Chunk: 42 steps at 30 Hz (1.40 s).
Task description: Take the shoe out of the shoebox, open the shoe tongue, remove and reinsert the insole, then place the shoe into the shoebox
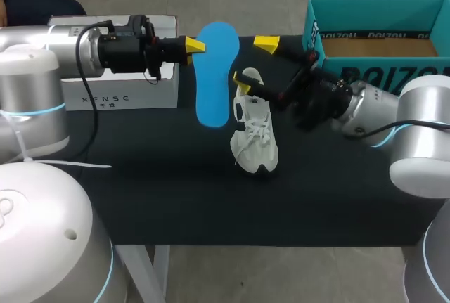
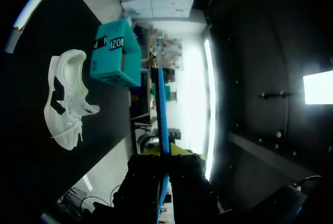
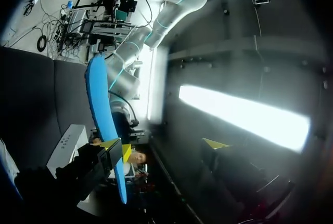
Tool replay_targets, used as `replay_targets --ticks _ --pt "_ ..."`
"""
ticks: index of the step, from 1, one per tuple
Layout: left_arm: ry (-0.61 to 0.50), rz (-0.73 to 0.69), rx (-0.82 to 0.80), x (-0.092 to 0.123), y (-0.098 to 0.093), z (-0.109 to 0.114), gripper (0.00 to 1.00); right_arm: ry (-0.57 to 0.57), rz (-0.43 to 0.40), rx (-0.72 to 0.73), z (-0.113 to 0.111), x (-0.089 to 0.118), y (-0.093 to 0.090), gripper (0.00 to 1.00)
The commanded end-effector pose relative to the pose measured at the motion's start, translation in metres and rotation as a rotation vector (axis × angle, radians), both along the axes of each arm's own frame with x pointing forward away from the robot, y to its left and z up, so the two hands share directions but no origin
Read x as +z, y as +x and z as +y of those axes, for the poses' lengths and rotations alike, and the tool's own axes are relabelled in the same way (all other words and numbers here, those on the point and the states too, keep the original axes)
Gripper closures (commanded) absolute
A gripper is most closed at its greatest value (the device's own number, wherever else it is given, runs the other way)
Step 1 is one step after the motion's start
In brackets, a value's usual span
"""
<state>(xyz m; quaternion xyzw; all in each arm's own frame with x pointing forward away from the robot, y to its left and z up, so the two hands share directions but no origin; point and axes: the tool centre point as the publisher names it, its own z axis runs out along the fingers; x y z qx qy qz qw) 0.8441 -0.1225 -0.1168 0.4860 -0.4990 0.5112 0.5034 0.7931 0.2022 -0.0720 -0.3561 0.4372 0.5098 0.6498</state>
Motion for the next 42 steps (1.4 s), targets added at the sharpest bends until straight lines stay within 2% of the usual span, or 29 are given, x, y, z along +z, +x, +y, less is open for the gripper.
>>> replay_targets --ticks 1,11,23,28,37,42 --pt "0.002 0.004 -0.004 -0.001 0.002 -0.002 1.00 -0.158 0.046 0.000 -0.008 0.011 -0.003 0.00" --pt "0.000 0.004 0.004 -0.001 0.001 -0.004 1.00 -0.224 0.048 0.002 -0.017 0.011 0.008 0.00" --pt "-0.006 0.012 -0.005 -0.004 0.000 -0.012 1.00 -0.524 0.053 -0.030 -0.032 0.018 0.015 0.00" --pt "-0.002 0.010 -0.004 -0.002 -0.001 -0.017 1.00 -0.721 0.070 -0.019 -0.032 0.029 0.015 0.00" --pt "0.009 0.011 0.003 -0.007 -0.002 -0.024 1.00 -0.961 0.179 0.013 -0.033 0.038 0.014 0.00" --pt "0.012 0.011 0.009 -0.012 -0.002 -0.026 1.00 -1.048 0.194 0.022 -0.034 0.039 0.016 0.00"
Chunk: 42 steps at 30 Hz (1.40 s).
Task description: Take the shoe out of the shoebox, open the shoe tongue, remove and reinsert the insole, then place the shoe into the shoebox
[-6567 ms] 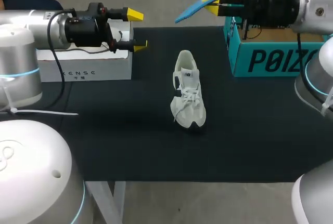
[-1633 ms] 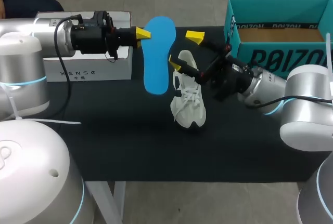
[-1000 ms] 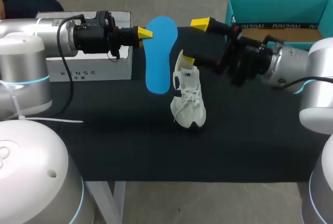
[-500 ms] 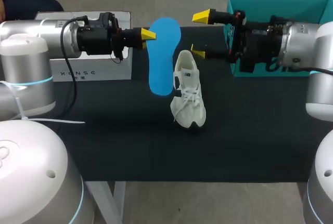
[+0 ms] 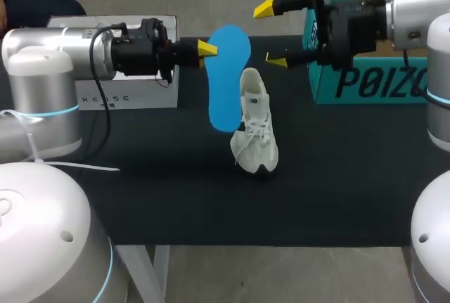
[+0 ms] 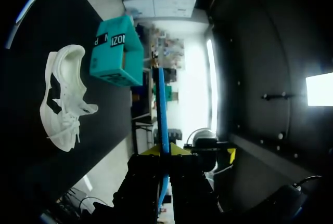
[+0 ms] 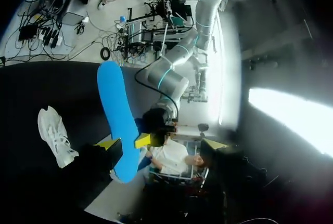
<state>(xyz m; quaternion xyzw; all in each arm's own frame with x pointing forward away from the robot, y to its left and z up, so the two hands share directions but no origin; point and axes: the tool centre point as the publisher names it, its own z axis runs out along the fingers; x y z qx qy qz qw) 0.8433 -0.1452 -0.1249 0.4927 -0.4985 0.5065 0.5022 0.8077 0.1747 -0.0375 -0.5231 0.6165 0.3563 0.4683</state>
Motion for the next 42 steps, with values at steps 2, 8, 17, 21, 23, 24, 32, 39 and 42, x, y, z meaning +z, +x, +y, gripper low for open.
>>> replay_targets --ticks 2,8,17,21,23,24,32,39,42 --pt "0.002 0.002 0.005 -0.005 -0.002 -0.004 1.00 -0.392 0.085 0.019 -0.006 0.004 0.002 0.00" --pt "-0.003 0.011 0.034 -0.006 -0.002 -0.006 1.00 -0.421 0.087 0.030 -0.008 0.000 0.006 0.00" --pt "-0.030 0.009 0.034 -0.007 0.000 -0.025 1.00 -0.499 0.060 0.055 -0.014 0.013 0.010 0.00" --pt "-0.032 -0.003 0.025 -0.004 0.002 -0.033 1.00 -0.527 0.056 0.054 -0.016 0.017 0.011 0.00" --pt "-0.028 -0.007 0.023 -0.002 0.001 -0.036 1.00 -0.551 0.061 0.063 -0.016 0.018 0.010 0.00" --pt "-0.021 -0.012 0.023 -0.001 0.001 -0.036 1.00 -0.565 0.062 0.065 -0.017 0.017 0.009 0.00" --pt "-0.016 -0.012 0.024 -0.003 -0.002 -0.036 1.00 -0.718 0.038 0.036 -0.023 0.014 0.011 0.00" --pt "-0.016 -0.012 0.024 -0.003 -0.002 -0.036 1.00 -0.858 0.027 0.016 -0.023 0.012 0.014 0.00" --pt "-0.016 -0.012 0.024 -0.003 -0.002 -0.036 1.00 -0.886 0.034 0.020 -0.023 0.011 0.016 0.00"
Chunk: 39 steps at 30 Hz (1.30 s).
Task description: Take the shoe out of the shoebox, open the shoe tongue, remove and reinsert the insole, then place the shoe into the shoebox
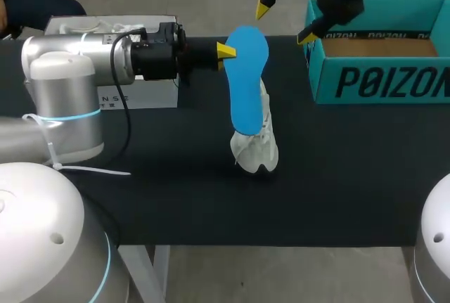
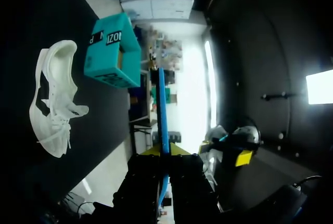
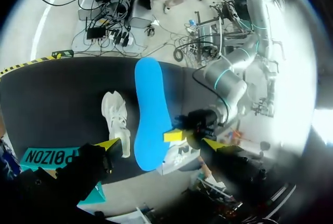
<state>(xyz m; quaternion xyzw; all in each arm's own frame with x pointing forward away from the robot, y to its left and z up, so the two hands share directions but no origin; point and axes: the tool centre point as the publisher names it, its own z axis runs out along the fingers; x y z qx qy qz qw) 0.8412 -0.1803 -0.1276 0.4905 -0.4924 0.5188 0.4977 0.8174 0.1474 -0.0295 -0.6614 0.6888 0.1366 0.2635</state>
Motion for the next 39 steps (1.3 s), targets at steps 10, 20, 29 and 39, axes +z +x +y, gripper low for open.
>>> replay_targets --ticks 10,20,29,39 --pt "0.000 0.000 0.003 0.000 0.000 -0.001 1.00 -0.314 0.051 -0.019 0.016 0.006 0.014 0.00" --pt "0.000 0.000 0.003 0.000 0.000 -0.001 1.00 -0.405 0.056 -0.020 0.023 0.007 0.018 0.00" --pt "0.000 0.000 0.003 0.000 0.000 -0.001 1.00 -0.448 0.068 -0.030 0.023 0.003 0.011 0.00" --pt "0.000 0.000 0.003 0.000 0.000 -0.001 1.00 -0.448 0.092 -0.044 0.027 0.009 0.008 0.00"
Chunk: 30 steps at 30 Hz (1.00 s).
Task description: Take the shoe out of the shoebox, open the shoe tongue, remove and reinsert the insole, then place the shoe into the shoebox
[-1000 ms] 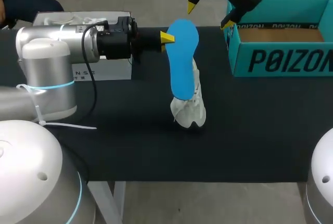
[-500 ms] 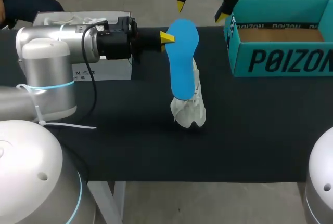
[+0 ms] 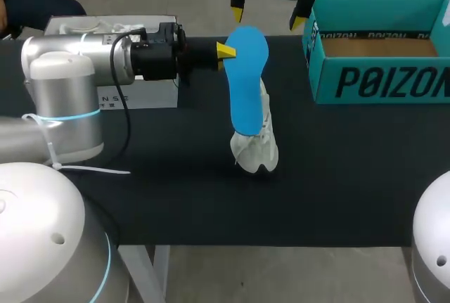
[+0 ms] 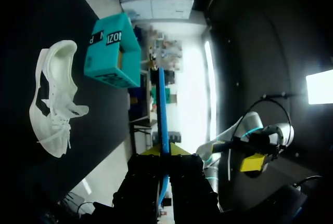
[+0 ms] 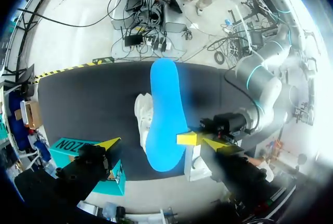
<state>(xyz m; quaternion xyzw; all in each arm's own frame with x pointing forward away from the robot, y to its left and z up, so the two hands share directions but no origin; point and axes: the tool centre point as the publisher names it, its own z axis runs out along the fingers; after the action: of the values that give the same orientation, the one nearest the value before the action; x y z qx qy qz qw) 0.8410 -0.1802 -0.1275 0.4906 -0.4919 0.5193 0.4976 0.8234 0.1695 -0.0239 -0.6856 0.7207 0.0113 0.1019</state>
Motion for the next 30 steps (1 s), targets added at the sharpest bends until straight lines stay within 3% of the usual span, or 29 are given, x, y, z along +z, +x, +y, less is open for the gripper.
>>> replay_targets --ticks 1,30 --pt "0.001 0.000 0.002 0.000 0.000 -0.001 1.00 -0.031 0.028 -0.016 0.006 0.003 0.001 0.00" --pt "0.001 0.000 0.002 0.000 0.000 -0.001 1.00 0.017 0.074 -0.009 0.021 -0.003 -0.002 0.00"
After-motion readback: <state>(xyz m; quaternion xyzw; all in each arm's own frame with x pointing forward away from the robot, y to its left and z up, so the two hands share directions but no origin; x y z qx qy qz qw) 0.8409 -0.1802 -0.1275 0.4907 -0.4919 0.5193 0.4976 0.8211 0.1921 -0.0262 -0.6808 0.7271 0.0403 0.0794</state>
